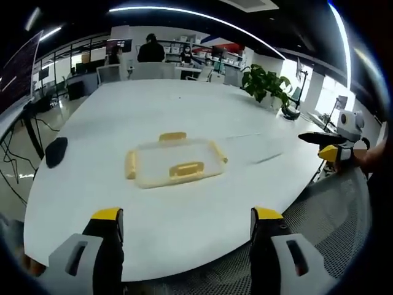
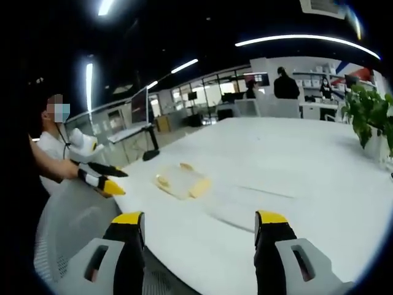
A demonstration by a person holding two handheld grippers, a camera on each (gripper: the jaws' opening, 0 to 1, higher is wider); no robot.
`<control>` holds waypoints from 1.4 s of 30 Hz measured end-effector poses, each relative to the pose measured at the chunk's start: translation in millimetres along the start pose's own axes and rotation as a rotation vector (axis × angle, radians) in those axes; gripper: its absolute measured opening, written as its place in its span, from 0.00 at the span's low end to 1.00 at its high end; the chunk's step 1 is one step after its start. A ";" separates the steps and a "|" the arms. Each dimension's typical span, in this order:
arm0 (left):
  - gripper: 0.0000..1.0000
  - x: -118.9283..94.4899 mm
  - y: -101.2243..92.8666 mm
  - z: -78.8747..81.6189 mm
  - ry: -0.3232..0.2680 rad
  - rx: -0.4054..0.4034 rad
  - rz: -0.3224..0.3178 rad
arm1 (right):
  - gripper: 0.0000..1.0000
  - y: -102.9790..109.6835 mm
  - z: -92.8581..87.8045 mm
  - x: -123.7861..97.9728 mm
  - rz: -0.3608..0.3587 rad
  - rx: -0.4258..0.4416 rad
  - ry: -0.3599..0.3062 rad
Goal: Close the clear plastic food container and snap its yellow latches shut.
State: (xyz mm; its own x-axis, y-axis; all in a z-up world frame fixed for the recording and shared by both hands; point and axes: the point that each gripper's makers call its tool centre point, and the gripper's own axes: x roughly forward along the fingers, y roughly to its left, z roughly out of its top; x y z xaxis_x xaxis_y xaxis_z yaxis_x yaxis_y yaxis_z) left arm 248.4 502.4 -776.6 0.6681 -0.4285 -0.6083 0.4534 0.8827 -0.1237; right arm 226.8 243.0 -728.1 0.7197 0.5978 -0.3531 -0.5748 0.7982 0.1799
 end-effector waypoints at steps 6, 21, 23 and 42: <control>0.85 -0.5 -1.7 2.8 0.002 0.025 -0.014 | 0.71 -0.8 7.7 -2.0 -0.005 0.014 -0.013; 0.80 0.6 0.5 19.1 -0.020 0.048 -0.037 | 0.71 3.5 27.2 5.6 0.028 0.033 -0.012; 0.80 1.2 1.0 23.9 -0.028 0.049 -0.044 | 0.71 4.9 28.5 7.2 0.030 0.016 -0.009; 0.79 0.9 -3.0 28.8 -0.035 0.067 -0.081 | 0.70 -2.5 30.4 7.3 -0.003 0.030 -0.018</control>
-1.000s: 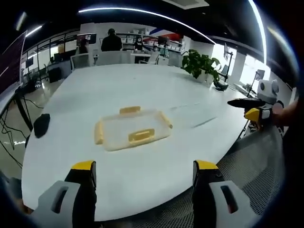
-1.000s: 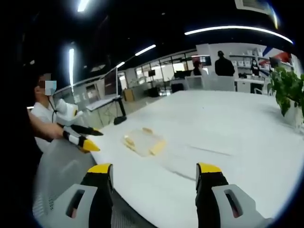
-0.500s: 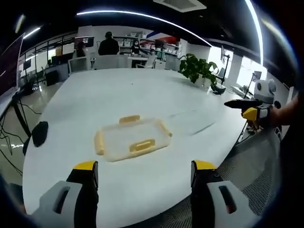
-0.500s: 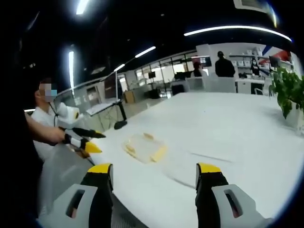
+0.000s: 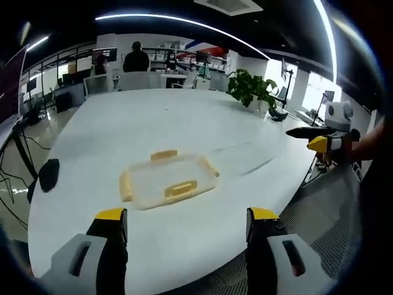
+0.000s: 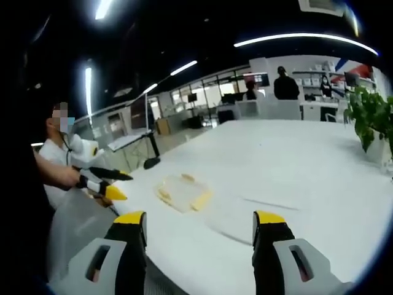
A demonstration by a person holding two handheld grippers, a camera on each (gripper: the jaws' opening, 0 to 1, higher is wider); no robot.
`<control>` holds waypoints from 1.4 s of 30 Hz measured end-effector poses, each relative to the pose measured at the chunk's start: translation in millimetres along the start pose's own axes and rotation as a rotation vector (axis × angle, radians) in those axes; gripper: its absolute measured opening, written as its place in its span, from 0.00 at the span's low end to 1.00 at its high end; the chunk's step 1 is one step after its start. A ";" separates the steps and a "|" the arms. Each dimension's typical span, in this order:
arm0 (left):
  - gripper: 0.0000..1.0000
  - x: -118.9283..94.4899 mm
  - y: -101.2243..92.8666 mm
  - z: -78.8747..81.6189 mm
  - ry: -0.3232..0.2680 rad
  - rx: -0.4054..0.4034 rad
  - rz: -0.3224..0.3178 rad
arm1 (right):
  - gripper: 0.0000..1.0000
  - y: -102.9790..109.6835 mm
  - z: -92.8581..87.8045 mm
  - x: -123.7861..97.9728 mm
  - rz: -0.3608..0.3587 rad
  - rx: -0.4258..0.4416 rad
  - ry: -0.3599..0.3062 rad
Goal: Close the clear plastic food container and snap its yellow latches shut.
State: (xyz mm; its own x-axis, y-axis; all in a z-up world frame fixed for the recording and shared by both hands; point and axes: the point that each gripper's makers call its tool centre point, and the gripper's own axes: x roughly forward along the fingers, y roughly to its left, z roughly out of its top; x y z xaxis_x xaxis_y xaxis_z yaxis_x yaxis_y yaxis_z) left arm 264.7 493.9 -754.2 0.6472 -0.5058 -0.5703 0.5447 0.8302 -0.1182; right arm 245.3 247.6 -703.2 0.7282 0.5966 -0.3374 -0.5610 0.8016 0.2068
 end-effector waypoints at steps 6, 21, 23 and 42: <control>0.79 1.2 0.9 2.9 -0.001 0.000 -0.005 | 0.70 -1.6 4.0 1.0 -0.003 -0.005 -0.001; 0.78 12.6 2.1 22.0 0.008 0.040 -0.058 | 0.69 0.2 15.2 12.4 0.015 -0.014 -0.010; 0.77 14.7 5.0 26.3 0.004 0.037 -0.064 | 0.69 1.9 17.4 15.7 0.028 -0.027 -0.008; 0.72 20.7 32.6 29.6 0.055 0.154 -0.074 | 0.69 6.6 37.3 45.3 0.090 -0.090 0.002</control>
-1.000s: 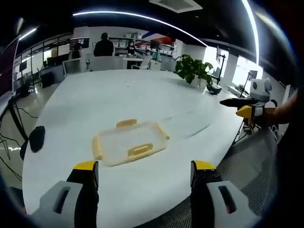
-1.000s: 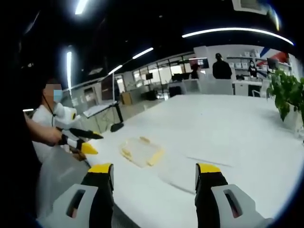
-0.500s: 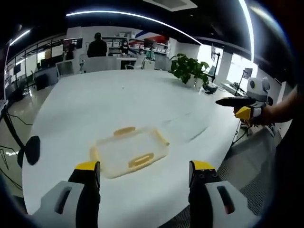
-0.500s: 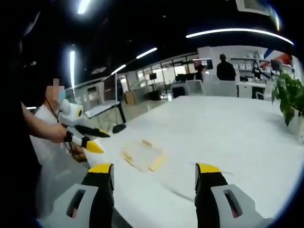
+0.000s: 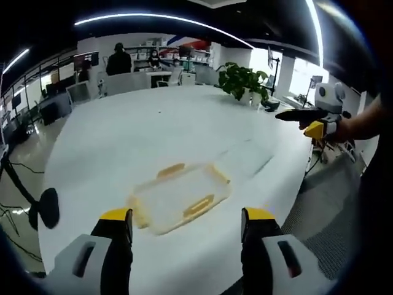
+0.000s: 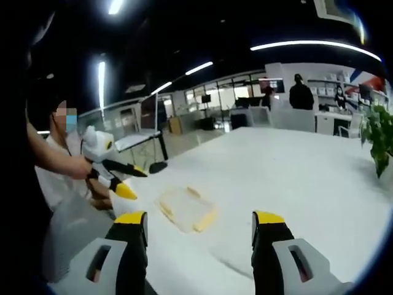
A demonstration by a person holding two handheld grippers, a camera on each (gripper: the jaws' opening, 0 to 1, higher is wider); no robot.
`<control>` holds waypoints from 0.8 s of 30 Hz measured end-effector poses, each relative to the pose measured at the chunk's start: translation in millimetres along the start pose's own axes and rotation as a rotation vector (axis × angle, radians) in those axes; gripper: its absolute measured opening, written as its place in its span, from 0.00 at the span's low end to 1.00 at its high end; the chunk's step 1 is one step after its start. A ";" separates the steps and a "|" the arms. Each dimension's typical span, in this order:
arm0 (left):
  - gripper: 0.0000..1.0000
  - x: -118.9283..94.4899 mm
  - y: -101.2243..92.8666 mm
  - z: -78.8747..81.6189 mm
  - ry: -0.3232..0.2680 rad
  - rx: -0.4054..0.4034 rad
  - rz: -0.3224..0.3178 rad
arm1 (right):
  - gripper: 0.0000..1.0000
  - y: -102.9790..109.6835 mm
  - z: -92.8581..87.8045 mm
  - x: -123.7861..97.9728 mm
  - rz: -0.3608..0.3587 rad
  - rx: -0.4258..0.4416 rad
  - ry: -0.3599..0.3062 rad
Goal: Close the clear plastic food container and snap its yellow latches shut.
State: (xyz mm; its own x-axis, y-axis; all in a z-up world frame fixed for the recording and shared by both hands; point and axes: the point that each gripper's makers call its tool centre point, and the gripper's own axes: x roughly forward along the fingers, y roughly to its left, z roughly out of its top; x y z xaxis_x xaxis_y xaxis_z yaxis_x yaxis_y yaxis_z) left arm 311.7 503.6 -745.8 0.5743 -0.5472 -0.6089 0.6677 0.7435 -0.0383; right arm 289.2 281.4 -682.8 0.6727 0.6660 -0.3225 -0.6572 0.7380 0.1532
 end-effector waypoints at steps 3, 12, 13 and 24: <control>0.72 -0.5 4.1 0.2 -0.001 0.000 -0.003 | 0.69 1.0 1.8 4.5 0.008 -0.005 0.004; 0.72 3.3 10.1 1.1 0.024 0.046 -0.024 | 0.70 3.2 1.7 17.2 0.021 -0.013 0.020; 0.72 4.5 10.5 0.9 0.029 0.057 -0.030 | 0.70 3.8 1.6 18.8 0.022 -0.016 0.021; 0.72 11.1 16.6 -1.0 0.064 0.120 -0.061 | 0.70 10.7 -5.9 34.8 0.053 -0.068 0.063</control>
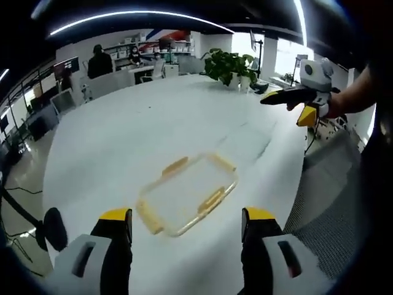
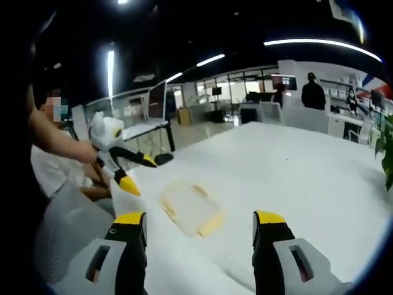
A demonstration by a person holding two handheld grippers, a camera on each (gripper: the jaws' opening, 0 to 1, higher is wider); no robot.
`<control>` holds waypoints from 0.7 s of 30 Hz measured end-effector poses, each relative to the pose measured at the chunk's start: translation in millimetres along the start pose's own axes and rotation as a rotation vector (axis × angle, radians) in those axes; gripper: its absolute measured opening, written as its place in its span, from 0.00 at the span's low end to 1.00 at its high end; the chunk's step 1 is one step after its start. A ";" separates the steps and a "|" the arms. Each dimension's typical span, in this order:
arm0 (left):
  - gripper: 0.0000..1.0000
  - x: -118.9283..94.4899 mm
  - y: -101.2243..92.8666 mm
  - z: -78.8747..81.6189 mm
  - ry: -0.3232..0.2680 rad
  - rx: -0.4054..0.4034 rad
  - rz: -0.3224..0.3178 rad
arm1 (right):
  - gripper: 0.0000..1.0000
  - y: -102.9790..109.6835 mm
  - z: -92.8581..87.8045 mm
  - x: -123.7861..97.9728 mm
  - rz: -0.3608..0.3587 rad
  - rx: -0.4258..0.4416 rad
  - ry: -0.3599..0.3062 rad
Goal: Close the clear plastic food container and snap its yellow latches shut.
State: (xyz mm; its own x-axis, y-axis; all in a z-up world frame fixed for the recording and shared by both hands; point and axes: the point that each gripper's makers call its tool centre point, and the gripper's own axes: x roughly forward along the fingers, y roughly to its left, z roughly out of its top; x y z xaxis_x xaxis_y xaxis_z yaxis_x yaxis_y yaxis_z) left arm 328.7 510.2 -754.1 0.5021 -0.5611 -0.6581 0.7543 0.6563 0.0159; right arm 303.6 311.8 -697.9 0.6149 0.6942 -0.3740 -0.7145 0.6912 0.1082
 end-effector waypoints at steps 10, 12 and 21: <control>0.71 1.6 -0.2 -4.6 0.040 0.066 -0.035 | 0.70 0.7 0.2 9.9 0.012 -0.016 0.011; 0.71 2.9 1.4 -6.2 0.048 0.073 -0.038 | 0.70 1.0 -1.0 12.4 0.014 -0.026 0.019; 0.72 9.0 13.4 -9.7 0.072 0.081 -0.052 | 0.70 -2.6 -2.9 26.9 0.019 -0.036 0.038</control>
State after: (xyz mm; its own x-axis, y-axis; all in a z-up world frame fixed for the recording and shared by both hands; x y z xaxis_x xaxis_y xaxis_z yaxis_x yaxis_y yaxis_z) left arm 339.2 518.8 -767.1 0.4322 -0.5532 -0.7122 0.8116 0.5828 0.0398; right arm 321.0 328.2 -710.9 0.5882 0.6989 -0.4068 -0.7383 0.6694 0.0825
